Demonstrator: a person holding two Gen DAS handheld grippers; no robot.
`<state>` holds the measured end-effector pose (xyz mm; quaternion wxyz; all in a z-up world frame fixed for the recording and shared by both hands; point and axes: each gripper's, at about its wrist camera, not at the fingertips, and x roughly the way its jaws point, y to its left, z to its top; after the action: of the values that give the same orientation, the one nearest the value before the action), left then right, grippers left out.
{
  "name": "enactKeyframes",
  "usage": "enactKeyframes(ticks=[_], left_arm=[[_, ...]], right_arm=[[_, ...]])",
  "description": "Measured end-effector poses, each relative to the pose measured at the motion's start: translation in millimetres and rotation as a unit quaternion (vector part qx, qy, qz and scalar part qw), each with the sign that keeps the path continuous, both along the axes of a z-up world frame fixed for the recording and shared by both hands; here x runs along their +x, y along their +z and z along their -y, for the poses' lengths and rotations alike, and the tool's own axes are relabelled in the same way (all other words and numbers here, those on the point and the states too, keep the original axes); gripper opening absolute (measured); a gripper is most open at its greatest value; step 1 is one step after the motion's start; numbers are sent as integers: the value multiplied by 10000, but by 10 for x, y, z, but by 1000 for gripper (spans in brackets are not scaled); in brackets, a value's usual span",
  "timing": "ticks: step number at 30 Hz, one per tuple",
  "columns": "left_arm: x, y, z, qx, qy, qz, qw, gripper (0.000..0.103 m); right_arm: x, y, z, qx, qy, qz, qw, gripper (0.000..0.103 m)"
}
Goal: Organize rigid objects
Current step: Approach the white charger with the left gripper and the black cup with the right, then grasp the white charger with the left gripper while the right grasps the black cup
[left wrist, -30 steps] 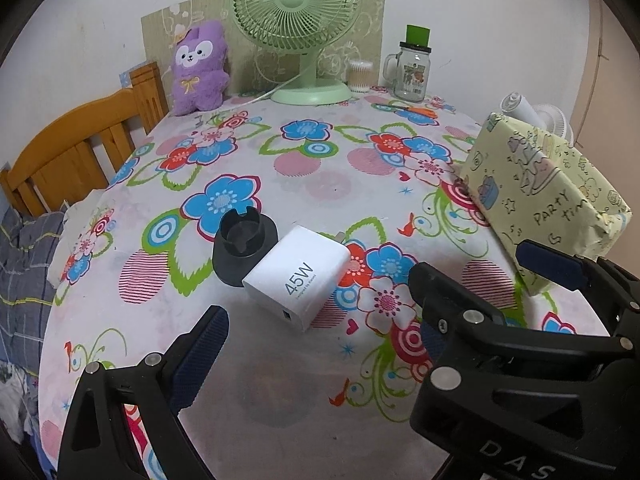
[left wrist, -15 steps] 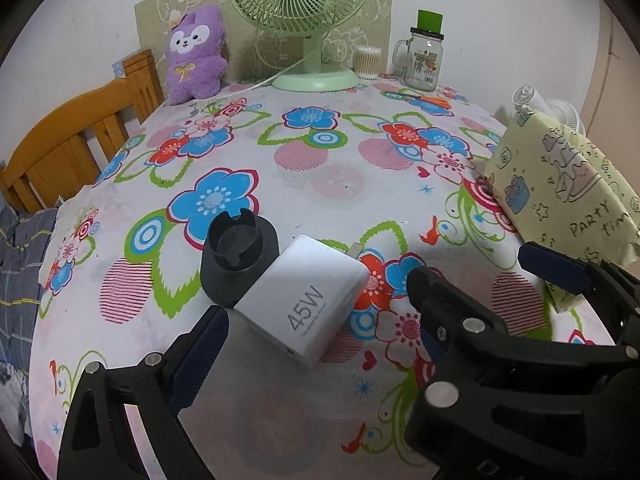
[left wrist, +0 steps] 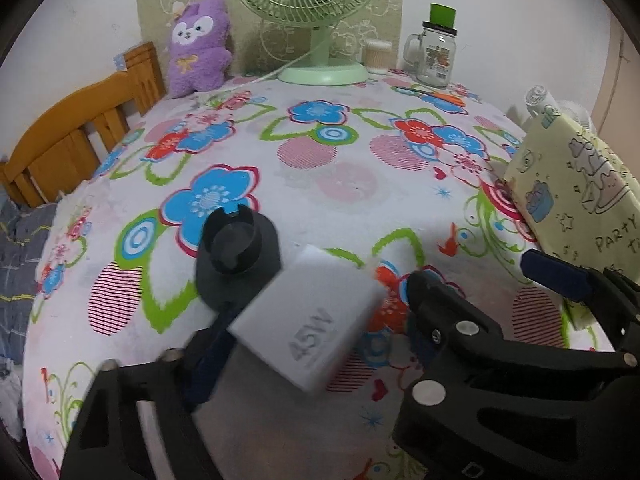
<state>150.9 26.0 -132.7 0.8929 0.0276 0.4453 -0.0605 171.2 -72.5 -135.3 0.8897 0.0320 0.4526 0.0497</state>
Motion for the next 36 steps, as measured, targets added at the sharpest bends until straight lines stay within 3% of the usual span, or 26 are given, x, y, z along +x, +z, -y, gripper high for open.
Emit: enactKeyframes(ticks=[1, 10, 27, 36], left_arm=[[-7, 6, -6, -24, -15, 14, 10000, 69], [-64, 30, -99, -121, -145, 13, 9998, 60], [-193, 89, -736, 29, 135, 40, 9999, 57], [-13, 70, -1045, 61, 394, -11, 9992, 57]], right_arm=[[4, 0, -1, 13, 3, -4, 10000, 91], [-2, 21, -110, -193, 42, 67, 9998, 92], [34, 59, -817, -413, 763, 107, 9962, 91], [269, 49, -1184, -485, 1012, 91, 9936, 91]])
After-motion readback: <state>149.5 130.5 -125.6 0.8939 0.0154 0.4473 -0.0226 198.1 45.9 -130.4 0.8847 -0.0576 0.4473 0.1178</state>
